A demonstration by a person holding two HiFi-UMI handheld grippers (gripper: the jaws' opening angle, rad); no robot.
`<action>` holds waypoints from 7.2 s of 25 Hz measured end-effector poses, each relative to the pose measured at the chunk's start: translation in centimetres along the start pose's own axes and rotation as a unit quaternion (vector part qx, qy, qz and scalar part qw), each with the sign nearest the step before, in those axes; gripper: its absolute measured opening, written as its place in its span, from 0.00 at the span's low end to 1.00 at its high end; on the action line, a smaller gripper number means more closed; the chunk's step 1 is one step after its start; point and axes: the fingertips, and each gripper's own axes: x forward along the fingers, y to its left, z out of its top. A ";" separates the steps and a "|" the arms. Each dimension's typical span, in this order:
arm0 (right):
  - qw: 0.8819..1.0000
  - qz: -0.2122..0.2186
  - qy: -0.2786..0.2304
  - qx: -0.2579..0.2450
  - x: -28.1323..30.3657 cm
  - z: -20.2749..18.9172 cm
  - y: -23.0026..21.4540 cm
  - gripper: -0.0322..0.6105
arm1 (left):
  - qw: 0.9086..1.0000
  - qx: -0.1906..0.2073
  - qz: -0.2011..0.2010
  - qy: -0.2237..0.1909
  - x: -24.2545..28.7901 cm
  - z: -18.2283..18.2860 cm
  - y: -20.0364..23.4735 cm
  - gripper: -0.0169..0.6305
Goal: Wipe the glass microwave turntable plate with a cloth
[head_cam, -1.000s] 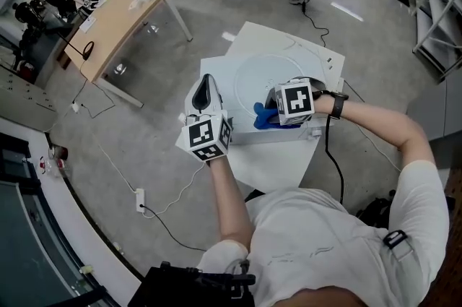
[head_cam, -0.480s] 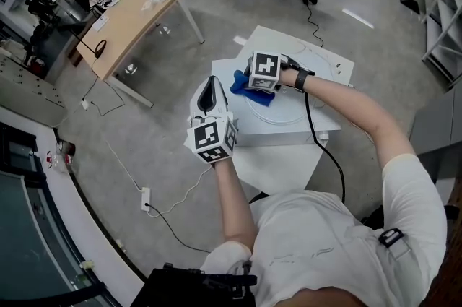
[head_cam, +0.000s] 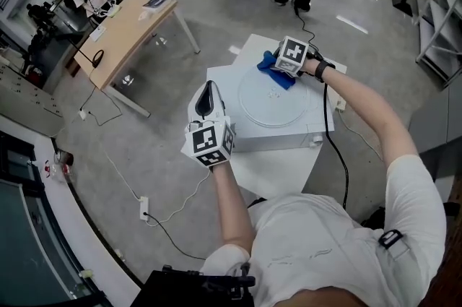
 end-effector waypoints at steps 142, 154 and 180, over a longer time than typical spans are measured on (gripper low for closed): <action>0.982 0.097 0.135 -0.094 -6.2 -5.3 11.9 0.15 | 0.999 -0.019 -0.026 0.030 1.3 -4.0 0.0 0.03; 0.984 0.121 0.066 -0.112 -1.8 4.8 15.5 0.15 | 0.999 -0.019 -0.018 0.036 0.3 -3.5 0.9 0.03; 0.985 0.114 0.065 -0.113 -4.7 -0.8 17.6 0.15 | 1.000 -0.001 -0.018 0.026 -0.4 -3.5 -0.6 0.03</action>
